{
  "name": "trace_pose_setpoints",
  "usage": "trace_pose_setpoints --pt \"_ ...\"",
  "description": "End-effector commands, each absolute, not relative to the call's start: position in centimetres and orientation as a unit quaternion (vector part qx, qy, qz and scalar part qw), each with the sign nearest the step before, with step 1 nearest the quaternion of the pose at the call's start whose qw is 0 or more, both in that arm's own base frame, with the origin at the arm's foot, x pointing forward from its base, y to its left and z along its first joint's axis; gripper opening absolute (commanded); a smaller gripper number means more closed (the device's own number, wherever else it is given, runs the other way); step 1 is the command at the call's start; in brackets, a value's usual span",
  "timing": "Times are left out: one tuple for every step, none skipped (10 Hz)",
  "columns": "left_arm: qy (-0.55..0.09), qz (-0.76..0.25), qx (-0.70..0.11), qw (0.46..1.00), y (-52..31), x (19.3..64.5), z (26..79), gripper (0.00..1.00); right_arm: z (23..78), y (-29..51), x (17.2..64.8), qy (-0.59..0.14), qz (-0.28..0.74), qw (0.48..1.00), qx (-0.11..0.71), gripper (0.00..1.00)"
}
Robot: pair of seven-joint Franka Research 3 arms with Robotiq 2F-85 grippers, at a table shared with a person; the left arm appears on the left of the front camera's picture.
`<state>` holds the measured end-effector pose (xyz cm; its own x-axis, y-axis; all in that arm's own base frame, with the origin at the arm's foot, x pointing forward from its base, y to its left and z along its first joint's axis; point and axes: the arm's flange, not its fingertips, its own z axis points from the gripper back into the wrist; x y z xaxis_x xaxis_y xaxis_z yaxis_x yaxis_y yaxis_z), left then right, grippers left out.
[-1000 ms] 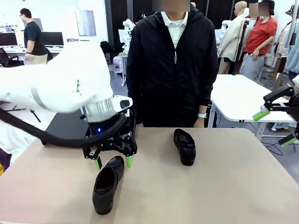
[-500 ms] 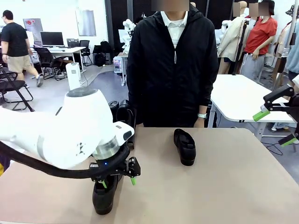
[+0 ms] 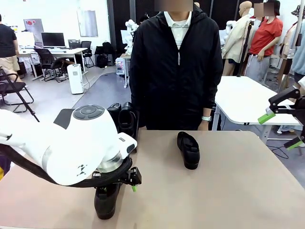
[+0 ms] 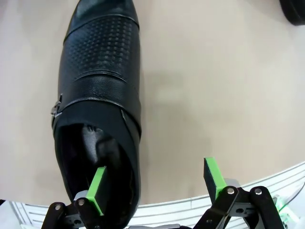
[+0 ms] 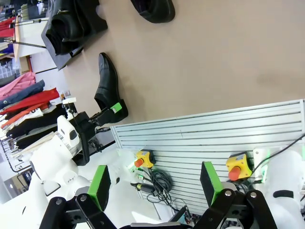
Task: Organize the shoes by placing them on the stand.
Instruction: Place the Shoe from the middle of the table onto the Shoes Stand.
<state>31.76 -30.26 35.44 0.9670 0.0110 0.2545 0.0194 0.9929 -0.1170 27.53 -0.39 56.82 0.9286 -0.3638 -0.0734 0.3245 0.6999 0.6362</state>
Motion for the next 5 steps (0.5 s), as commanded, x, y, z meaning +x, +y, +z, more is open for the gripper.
trace_pose_setpoints --pt "-0.142 0.01 -0.05 0.989 -31.25 32.08 34.63 1.0 57.16 -0.47 27.75 -0.031 -0.177 0.919 0.351 1.0" --pt "-0.146 0.015 -0.05 0.988 -31.35 32.3 34.4 1.0 57.16 -0.47 27.75 -0.031 -0.177 0.919 0.351 1.0" --pt "-0.144 0.012 -0.049 0.988 -31.33 32.33 34.28 0.4 57.16 -0.47 27.75 -0.031 -0.177 0.919 0.351 1.0" --pt "-0.146 0.011 -0.047 0.988 -31.31 32.31 34.24 0.0 57.16 -0.47 27.75 -0.031 -0.177 0.919 0.351 1.0" --pt "-0.149 0.012 -0.045 0.988 -31.22 32.34 34.2 0.0 57.16 -0.47 27.75 -0.031 -0.177 0.919 0.351 1.0"
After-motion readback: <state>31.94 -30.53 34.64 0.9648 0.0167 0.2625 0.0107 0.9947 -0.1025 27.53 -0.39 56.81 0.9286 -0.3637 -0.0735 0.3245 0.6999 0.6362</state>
